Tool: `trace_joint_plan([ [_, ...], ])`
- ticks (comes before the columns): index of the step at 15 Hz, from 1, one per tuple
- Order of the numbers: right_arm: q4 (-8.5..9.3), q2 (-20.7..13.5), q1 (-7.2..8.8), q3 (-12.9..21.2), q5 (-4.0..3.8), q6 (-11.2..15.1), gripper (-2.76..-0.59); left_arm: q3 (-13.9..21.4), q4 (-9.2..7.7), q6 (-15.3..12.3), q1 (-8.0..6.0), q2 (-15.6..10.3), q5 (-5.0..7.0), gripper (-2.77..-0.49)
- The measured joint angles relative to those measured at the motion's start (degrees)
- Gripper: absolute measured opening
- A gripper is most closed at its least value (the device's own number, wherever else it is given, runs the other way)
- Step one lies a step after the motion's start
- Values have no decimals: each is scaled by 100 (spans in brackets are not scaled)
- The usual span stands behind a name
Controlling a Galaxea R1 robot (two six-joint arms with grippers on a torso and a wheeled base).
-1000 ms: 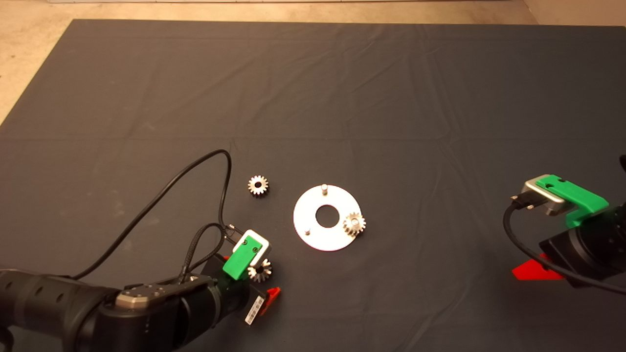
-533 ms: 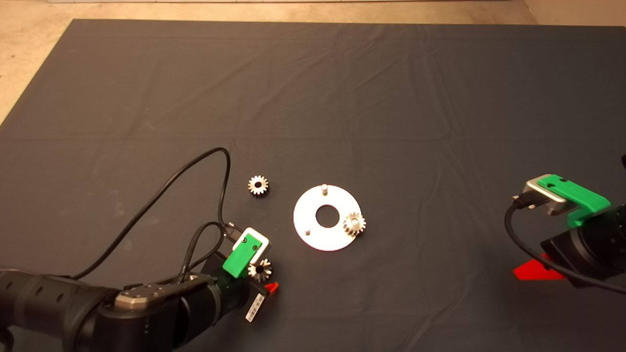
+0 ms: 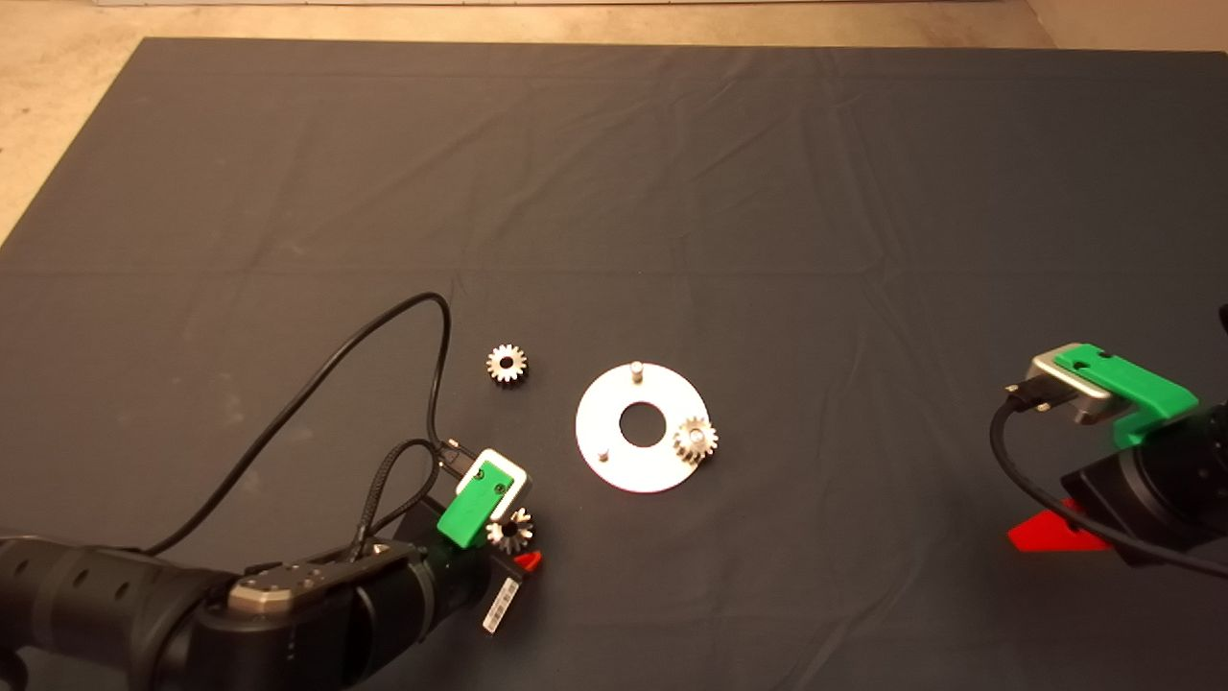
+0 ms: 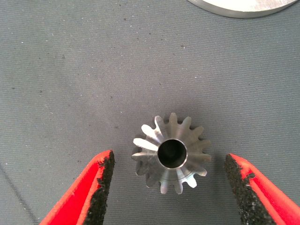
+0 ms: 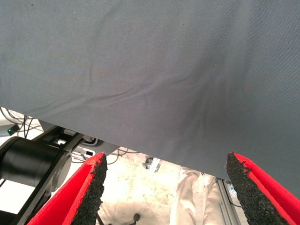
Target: Install three planetary gears onto the carrier pins
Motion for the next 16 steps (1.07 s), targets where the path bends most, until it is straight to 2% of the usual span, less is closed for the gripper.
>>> trace_joint_plan([
  [2,5,-2,0,0,-1,0,-149,-81,5,0,69,13,-2,-175],
  [5,11,-2,2,0,0,0,-149,-107,107,0,69,14,-2,-177],
  [6,13,0,2,0,0,0,-149,-107,115,0,69,16,-3,-187],
  [9,16,-2,2,1,0,0,-149,-112,127,0,69,16,-2,-188],
  [11,16,-2,2,1,-1,0,-149,-121,127,0,69,27,-30,-204],
  [16,16,-1,2,1,0,0,-149,-151,127,0,69,33,-81,-217],
])
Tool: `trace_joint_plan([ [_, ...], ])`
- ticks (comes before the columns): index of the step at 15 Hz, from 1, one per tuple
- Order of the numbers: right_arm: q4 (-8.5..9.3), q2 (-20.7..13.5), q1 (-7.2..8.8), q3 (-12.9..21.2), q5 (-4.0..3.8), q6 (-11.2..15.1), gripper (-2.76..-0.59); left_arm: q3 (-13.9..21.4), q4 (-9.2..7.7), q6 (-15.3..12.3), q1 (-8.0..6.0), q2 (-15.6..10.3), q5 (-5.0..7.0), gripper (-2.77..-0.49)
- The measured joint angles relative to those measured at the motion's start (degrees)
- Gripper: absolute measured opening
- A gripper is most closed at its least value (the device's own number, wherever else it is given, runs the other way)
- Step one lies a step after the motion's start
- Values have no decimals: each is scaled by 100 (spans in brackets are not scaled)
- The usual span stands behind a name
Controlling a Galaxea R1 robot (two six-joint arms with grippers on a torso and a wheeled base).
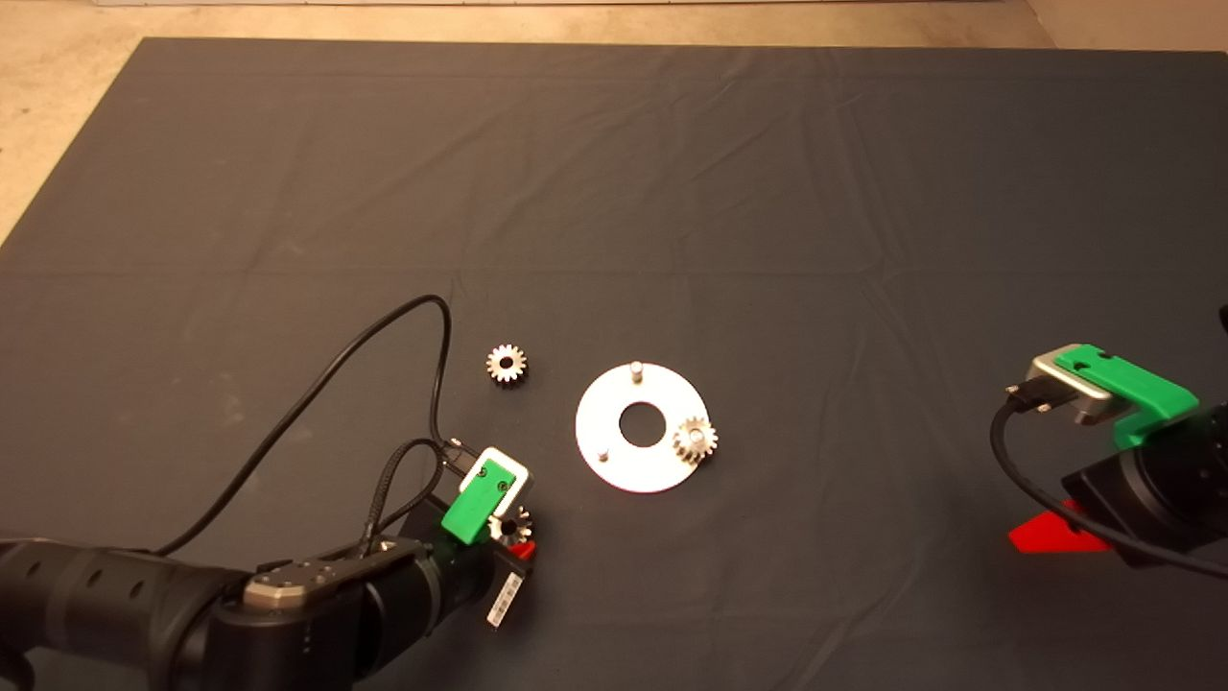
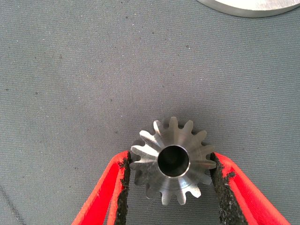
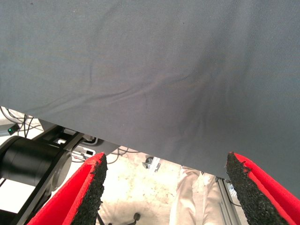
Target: Install three planetary gears onto the carrier pins
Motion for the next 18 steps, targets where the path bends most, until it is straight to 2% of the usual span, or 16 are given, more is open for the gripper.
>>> trace_joint_plan([
  [12,6,1,29,0,0,0,-149,-2,2,2,0,-4,-6,-237],
  [15,9,1,29,0,0,0,-149,85,2,5,0,-15,99,-241],
  [18,11,1,30,0,-1,0,-149,233,0,5,0,-20,101,-244],
])
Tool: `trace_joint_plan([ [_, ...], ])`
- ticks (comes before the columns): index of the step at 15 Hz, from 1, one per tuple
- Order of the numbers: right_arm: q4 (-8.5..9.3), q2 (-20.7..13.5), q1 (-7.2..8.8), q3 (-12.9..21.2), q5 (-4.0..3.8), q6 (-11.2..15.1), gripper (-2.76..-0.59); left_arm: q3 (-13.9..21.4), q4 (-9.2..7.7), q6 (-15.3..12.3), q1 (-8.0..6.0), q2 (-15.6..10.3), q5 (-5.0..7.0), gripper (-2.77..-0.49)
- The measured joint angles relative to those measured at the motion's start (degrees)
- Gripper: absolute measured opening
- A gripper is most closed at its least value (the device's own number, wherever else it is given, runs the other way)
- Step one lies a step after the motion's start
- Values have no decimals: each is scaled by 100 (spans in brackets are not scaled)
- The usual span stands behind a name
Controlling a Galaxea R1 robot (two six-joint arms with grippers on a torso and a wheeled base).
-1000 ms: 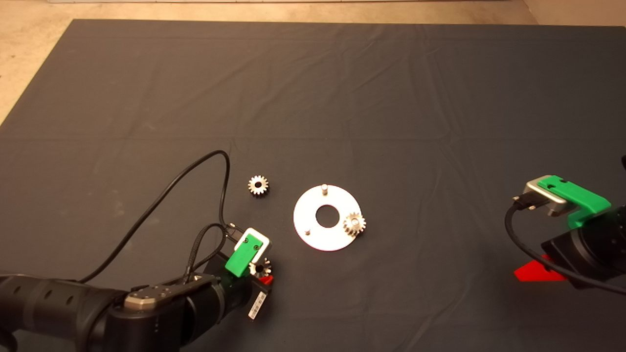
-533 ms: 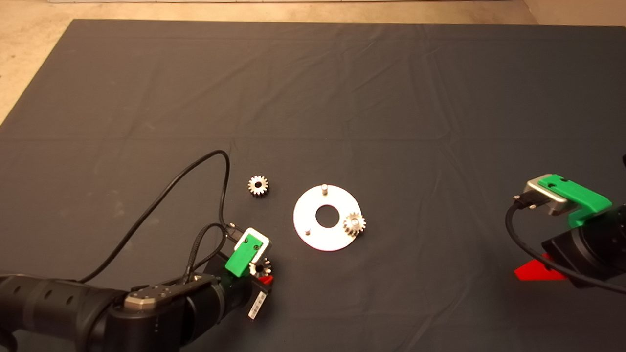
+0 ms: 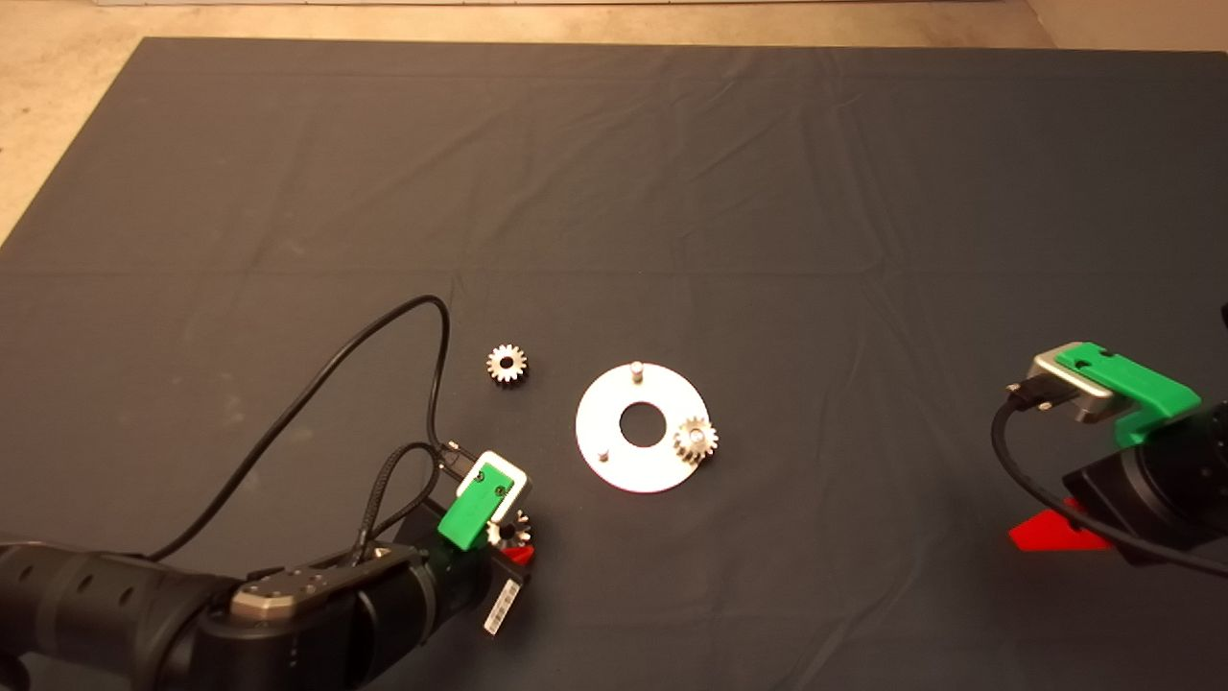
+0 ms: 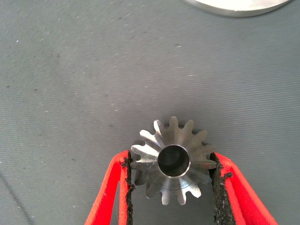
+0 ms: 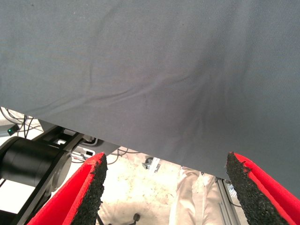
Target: Install three planetary gears onto the carrier pins
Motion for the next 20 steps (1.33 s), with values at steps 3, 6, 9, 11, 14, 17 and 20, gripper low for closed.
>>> trace_joint_plan([
  [3,5,0,33,0,0,0,-149,247,-57,1,-80,25,-2,-245],
  [6,11,2,54,2,6,0,-149,310,-417,4,-618,133,24,-245],
  [9,26,2,82,2,0,0,-149,296,-812,12,-923,415,36,-245],
  [11,35,2,82,2,4,0,-149,125,-1001,65,-1073,696,39,-245],
  [14,57,1,82,2,1,1,-149,-485,-1108,262,-1182,1223,37,-245],
  [17,69,2,92,2,0,0,-149,-872,-1182,400,-1212,1482,40,-245],
  [20,73,2,110,2,0,0,-149,-1107,-1317,472,-1222,1624,35,-245],
])
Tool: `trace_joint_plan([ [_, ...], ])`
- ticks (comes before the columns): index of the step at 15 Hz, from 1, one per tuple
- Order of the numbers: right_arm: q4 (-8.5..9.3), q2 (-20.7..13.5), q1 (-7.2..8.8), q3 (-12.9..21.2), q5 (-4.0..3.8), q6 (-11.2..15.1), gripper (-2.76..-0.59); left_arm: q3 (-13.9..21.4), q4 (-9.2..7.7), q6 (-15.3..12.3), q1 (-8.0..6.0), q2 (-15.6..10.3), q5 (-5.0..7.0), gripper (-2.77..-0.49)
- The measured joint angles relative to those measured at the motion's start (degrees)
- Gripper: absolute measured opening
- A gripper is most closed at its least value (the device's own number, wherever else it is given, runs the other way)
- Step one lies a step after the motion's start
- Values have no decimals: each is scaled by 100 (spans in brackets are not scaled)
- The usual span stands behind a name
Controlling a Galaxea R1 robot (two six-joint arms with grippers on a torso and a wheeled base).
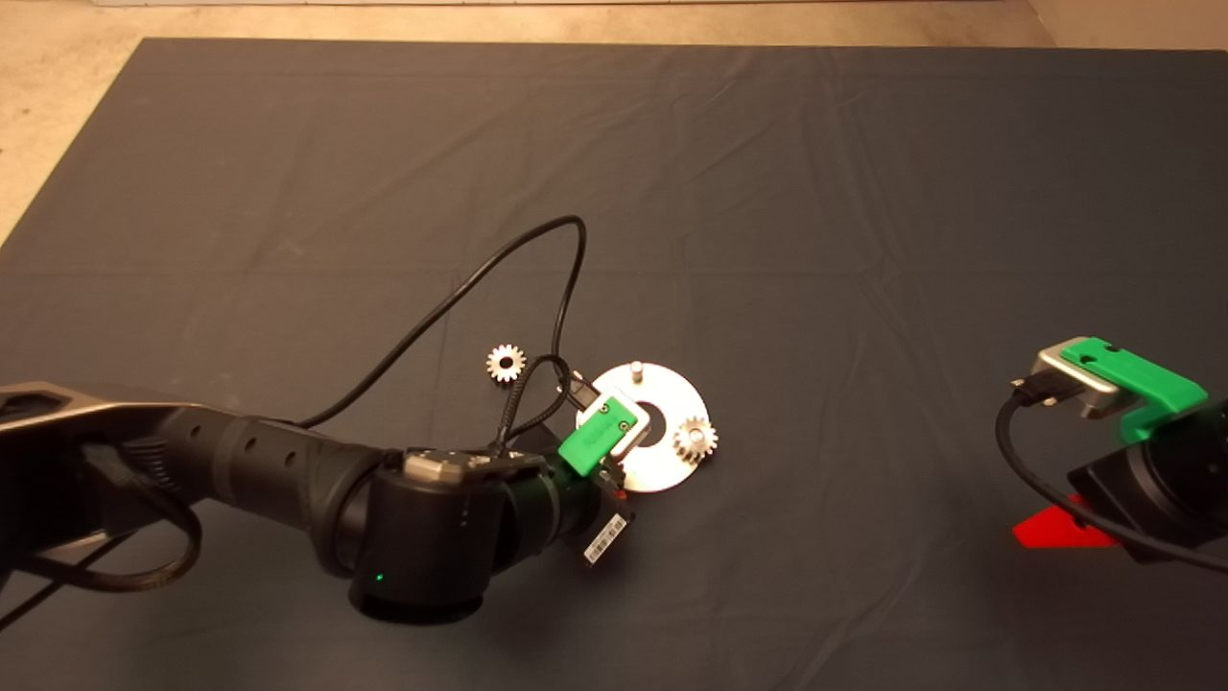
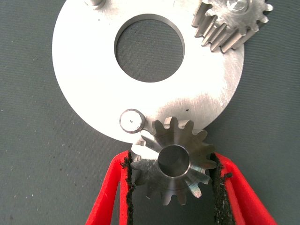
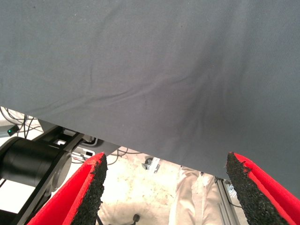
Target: Install three planetary gears onto the carrier pins
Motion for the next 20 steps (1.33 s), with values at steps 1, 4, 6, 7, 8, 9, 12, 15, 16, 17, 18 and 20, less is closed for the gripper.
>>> trace_joint_plan([
  [1,1,0,4,0,0,0,-149,-38,-22,24,-15,22,0,-245],
  [4,4,0,5,0,0,0,-149,-85,-99,89,-100,46,-10,-246],
  [6,7,0,3,0,1,0,-149,-88,-219,107,-260,46,-18,-246],
  [7,10,0,5,0,1,0,-149,-88,-283,113,-353,46,-18,-246],
  [8,10,-2,5,0,0,0,-149,-85,-307,116,-436,46,-13,-246],
  [9,10,-2,5,0,1,0,-149,-65,-347,113,-512,44,-7,-246],
  [12,13,-2,3,0,1,0,-149,66,-518,80,-645,46,-7,-246],
  [15,21,-2,5,0,0,0,-149,98,-577,37,-689,42,-7,-246],
  [16,21,-2,5,0,0,0,-149,98,-587,37,-689,39,-10,-246],
  [17,21,-2,5,0,1,0,-149,98,-623,37,-703,38,-8,-246],
  [18,22,-2,5,0,1,0,-149,96,-626,37,-717,27,-10,-246],
  [20,23,-2,5,0,0,0,-149,94,-634,41,-720,11,-7,-246],
])
